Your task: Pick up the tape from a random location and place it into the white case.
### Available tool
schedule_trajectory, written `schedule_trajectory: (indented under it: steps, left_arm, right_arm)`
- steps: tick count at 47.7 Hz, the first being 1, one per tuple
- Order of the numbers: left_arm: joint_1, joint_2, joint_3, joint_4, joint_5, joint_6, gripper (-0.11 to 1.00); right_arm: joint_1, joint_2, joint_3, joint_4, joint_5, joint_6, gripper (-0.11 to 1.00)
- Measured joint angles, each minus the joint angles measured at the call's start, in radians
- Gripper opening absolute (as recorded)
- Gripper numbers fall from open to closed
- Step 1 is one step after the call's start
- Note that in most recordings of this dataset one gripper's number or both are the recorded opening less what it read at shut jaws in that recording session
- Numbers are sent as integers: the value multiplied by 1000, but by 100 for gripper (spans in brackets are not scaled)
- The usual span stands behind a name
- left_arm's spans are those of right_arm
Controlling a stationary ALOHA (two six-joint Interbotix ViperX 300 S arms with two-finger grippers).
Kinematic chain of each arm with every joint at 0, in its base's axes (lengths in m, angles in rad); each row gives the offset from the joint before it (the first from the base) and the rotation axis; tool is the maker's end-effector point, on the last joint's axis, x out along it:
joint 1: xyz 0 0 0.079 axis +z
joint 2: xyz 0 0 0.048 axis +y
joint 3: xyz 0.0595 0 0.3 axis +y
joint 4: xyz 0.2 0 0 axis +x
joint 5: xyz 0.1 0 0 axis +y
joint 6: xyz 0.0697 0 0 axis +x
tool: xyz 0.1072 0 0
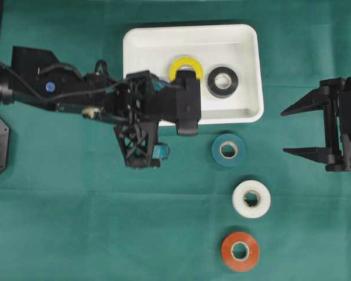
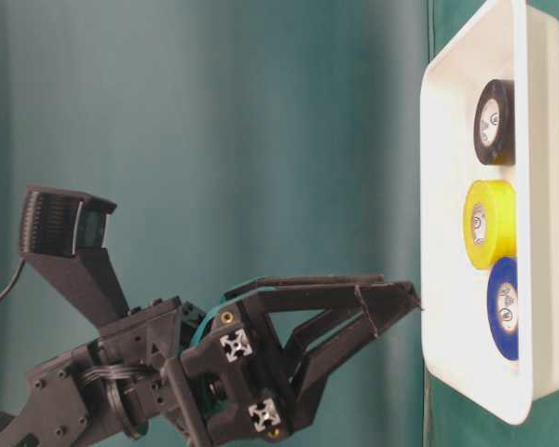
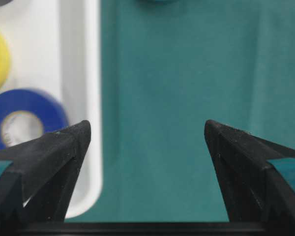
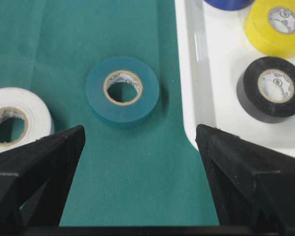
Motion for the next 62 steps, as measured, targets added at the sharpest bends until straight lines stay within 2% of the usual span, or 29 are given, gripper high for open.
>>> schedule_trajectory:
  steps: [29, 36, 46, 62]
  left_arm:
    - [-18, -34, 32, 0, -38, 3, 96]
    - [-20, -101, 84, 0, -87, 3, 96]
    - [-18, -238, 193, 0, -229, 3, 96]
    - [-18, -456, 376, 0, -408, 3, 96]
  right_arm:
    - [-2, 0, -9, 2, 3, 0, 88]
    - [-2, -2, -17, 0, 15, 0, 88]
    - [-2, -2, -21, 0, 17, -2, 88]
    - [-2, -3, -57, -35, 15, -3, 88]
